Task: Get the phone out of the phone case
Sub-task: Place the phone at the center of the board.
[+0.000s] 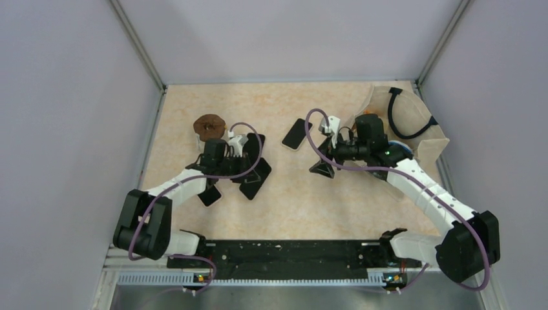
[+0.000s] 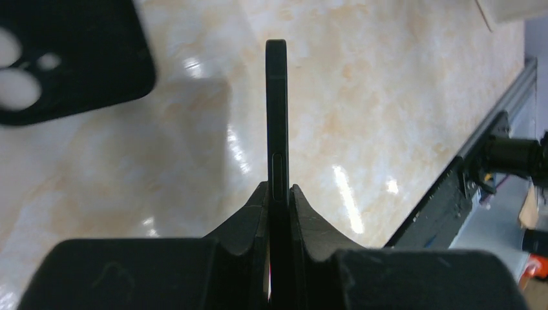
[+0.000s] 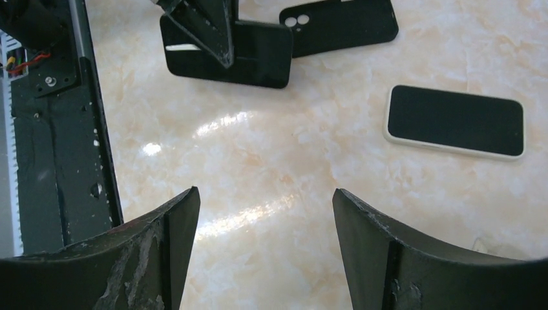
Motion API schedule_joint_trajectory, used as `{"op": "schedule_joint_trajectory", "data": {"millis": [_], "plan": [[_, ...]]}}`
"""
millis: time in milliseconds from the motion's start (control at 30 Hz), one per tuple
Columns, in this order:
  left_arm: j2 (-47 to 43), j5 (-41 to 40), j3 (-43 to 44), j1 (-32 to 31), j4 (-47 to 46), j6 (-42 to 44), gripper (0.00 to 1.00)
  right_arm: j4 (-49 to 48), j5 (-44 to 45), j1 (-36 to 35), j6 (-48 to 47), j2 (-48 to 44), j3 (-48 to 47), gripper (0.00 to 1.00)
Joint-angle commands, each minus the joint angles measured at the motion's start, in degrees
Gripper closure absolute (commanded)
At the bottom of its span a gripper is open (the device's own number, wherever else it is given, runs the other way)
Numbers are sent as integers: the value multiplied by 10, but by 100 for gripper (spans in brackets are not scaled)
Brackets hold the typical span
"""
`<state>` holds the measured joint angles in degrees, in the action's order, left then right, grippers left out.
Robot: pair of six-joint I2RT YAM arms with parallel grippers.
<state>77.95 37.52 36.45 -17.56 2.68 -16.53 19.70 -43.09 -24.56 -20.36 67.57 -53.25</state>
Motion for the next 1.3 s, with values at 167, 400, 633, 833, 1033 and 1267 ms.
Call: {"op": "schedule_joint_trajectory", "data": {"millis": [167,400,633,833,1033,1267], "plan": [[-6,-74,-52,44,-55,-92,100,-50,6,8,10,-7,18,25],[3,-122,-74,68,-49,-100,100,-57,4,8,11,-2,19,25],[-11,-140,-107,85,-75,-100,72,-56,5,8,11,-6,22,25],[-30,-138,-118,89,-82,-100,48,-53,10,8,11,-7,16,24],[-52,-130,-127,99,-89,-95,44,-49,14,7,10,-11,17,24],[-73,-134,-121,109,-81,-90,40,-48,20,7,4,-6,19,24]]}}
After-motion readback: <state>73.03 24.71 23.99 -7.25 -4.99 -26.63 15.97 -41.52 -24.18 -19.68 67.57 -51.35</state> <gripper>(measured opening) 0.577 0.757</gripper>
